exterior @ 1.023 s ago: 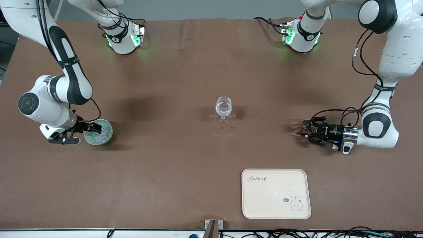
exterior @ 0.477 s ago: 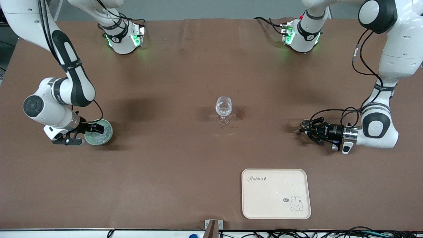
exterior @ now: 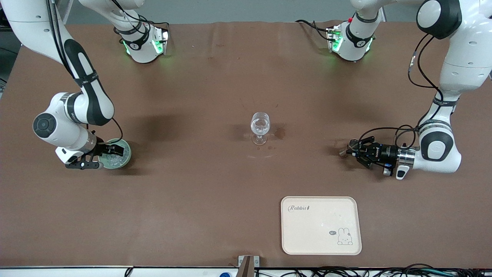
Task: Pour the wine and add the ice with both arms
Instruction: 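Carry the jigger toward the glass while the right gripper grasps an ice cube, then tilt the jigger over the wine glass with the left gripper to pour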
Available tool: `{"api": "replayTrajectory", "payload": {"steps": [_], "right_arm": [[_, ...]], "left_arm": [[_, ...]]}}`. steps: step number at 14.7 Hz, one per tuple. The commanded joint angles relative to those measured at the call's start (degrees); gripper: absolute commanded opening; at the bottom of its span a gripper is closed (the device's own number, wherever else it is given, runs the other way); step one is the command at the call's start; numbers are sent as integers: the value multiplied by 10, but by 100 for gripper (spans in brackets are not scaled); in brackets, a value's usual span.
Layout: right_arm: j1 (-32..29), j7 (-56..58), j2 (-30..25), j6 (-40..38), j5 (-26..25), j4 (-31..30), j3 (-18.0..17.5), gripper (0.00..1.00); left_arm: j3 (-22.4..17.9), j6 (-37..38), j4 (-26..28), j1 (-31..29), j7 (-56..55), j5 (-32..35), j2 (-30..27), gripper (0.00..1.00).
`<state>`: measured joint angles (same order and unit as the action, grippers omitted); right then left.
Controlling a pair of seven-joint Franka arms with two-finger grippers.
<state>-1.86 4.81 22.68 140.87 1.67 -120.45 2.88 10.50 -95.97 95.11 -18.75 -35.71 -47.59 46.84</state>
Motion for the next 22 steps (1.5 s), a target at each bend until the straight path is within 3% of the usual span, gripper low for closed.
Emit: {"api": "replayTrajectory", "payload": {"steps": [1, 10, 13, 19, 22], "right_arm": [[0, -3, -6, 5, 2, -10, -3, 95], [3, -4, -7, 0, 3, -10, -3, 69], [3, -4, -7, 1, 3, -10, -3, 49], [3, -6, -8, -1, 3, -8, -4, 14], [0, -6, -18, -29, 4, 7, -3, 10]], "left_arm": [[30, 10, 1, 1, -11, -10, -30, 1], [45, -30, 49, 110, -202, -11, -184, 1], [44, -62, 73, 157, -261, -8, -234, 1], [44, -131, 70, 262, -410, 47, -265, 1], [44, -156, 64, 307, -487, 113, -264, 1]]}}
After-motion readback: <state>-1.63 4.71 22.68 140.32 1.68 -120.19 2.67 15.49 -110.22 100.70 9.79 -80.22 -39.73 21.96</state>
